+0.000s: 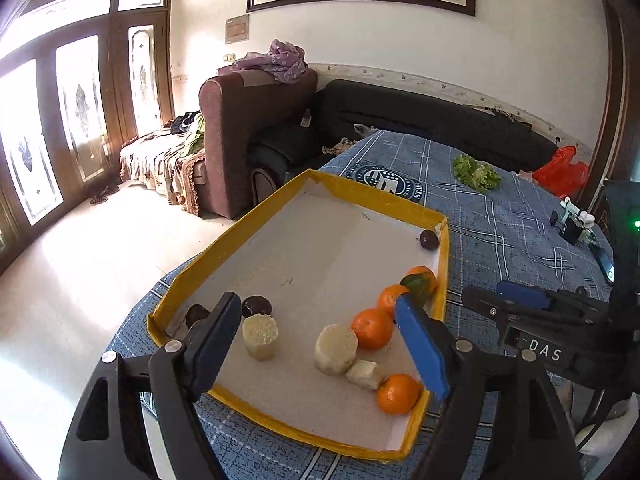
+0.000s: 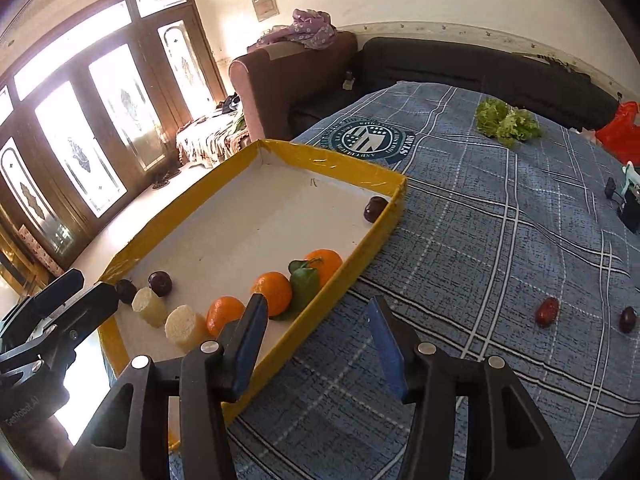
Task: Organize fruits
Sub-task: 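Withdraw both grippers from the tray toward the last fruit on the bed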
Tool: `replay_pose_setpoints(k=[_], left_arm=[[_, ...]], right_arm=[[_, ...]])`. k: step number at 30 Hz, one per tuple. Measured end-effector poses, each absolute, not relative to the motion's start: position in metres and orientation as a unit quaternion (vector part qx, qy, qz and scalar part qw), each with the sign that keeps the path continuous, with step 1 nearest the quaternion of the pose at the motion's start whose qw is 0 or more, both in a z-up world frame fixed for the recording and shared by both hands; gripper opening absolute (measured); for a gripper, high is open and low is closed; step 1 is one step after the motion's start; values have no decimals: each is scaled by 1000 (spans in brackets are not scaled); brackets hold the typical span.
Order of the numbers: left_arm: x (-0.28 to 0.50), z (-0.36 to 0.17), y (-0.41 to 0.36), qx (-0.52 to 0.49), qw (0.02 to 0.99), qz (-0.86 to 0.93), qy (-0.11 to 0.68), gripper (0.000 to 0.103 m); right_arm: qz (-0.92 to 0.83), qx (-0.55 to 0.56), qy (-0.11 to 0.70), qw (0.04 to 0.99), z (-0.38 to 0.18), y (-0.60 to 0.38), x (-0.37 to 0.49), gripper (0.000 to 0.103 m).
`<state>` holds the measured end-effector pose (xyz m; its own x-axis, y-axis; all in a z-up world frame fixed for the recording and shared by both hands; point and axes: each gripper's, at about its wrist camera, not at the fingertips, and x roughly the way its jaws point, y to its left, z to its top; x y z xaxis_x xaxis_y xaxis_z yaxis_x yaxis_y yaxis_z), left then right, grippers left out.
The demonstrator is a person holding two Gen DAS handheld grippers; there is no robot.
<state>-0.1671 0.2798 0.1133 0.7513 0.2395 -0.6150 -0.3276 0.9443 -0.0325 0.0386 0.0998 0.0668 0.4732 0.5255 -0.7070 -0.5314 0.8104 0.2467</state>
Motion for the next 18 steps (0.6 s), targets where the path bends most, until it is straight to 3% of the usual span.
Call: replay_pose_setpoints(k=[18], left_arm=[[-173,133,189,21,944,123,304,82]], right_arm=[[260,59,387,883,79,-10,27,63]])
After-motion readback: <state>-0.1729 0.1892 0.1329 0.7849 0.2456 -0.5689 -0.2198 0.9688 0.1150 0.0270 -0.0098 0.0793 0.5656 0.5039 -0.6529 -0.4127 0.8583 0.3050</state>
